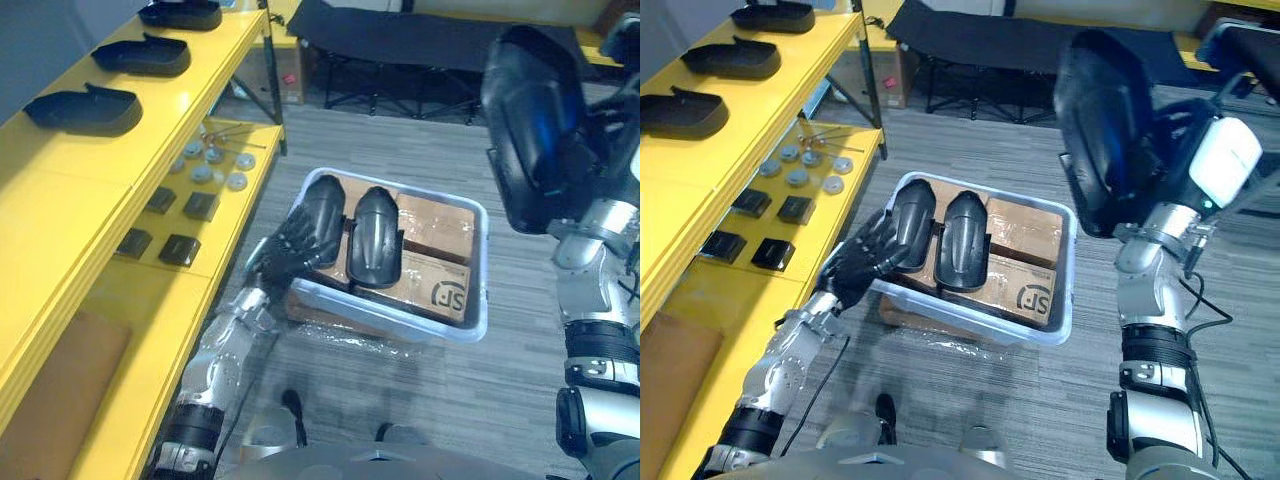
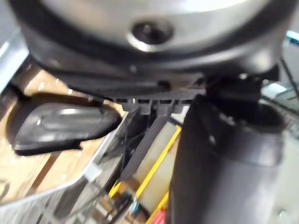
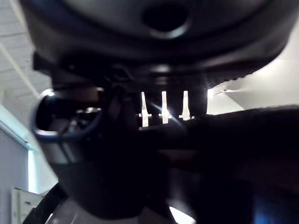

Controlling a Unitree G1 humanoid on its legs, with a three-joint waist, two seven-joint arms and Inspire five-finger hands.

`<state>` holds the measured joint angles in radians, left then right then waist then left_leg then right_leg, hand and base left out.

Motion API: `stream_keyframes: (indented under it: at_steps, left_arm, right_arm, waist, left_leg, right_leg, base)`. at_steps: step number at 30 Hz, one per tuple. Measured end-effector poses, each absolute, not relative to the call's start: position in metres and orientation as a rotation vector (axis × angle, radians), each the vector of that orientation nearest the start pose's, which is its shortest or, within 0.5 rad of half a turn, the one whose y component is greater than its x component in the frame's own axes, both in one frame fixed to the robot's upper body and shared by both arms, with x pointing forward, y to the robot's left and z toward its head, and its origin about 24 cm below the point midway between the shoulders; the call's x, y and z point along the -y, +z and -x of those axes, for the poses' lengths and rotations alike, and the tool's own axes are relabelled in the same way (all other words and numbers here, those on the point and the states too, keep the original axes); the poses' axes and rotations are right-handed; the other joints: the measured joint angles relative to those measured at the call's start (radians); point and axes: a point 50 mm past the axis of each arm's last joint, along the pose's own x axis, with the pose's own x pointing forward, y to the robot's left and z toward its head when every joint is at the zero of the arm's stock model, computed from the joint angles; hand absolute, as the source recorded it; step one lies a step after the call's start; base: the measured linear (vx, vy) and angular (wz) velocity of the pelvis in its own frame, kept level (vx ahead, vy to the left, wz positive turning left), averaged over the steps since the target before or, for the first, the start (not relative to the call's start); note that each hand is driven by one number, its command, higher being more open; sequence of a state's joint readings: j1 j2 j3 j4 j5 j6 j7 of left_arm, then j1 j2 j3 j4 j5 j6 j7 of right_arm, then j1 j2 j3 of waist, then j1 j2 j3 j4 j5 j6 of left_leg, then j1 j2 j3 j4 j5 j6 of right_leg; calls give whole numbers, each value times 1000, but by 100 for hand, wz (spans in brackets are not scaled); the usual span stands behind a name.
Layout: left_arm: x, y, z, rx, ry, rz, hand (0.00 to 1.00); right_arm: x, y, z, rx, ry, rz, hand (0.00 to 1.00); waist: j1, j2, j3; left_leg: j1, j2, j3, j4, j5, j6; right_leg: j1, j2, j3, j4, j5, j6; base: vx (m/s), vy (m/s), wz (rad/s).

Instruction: Walk over and take three plastic housings, then place them on the shelf

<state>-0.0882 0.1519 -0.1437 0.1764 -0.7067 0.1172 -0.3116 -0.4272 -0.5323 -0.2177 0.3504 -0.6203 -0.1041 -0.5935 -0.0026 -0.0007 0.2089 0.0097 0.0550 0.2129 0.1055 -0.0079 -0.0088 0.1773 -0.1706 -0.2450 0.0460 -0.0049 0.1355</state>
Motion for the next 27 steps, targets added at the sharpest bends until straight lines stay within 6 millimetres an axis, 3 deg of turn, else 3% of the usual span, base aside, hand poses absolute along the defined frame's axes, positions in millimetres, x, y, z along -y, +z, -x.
stream_keyframes:
  at_steps: [5, 9, 13, 21, 27]
  left_arm:
    - [-106, 14, -261, -231, -514, 606, 100]
    - [-98, 10, -258, -258, -535, 647, 100]
    - [-84, 11, -257, -266, -574, 653, 100]
    - [-74, 24, -264, -229, -572, 671, 100]
    - [-66, 32, -270, -218, -586, 652, 100]
  right_arm:
    - [265, 164, -310, 578, -659, 950, 0]
    - [242, 154, -309, 627, -565, 905, 0]
    - [227, 138, -306, 619, -470, 879, 0]
    - [188, 98, -298, 530, -266, 829, 0]
    - [169, 88, -295, 527, -176, 798, 0]
  waist:
    - [-19, -3, -24]
    - [-27, 2, -31]
    - [-29, 14, -38]
    - [-26, 13, -39]
    - [-25, 11, -40]
  left_leg:
    - [28, -19, 13, -102, 53, 7]
    - [63, -27, 20, -193, 107, -1]
    - [69, -26, 23, -195, 120, 0]
    - [67, -29, 14, -195, 132, 7]
    - [65, -34, 10, -194, 135, 11]
  right_leg:
    - [-21, -1, 12, -18, 0, -1]
    - [-21, -1, 27, -34, -15, -23]
    - [-20, 1, 27, -30, -19, -26]
    - [-22, 0, 25, -31, -16, -23]
    - [-21, -1, 22, -31, -14, -20]
  base:
    - [-98, 22, -15]
    - [-94, -5, -8]
    - [-74, 4, -2]
    - [-25, 21, 3]
    - [0, 0, 0]
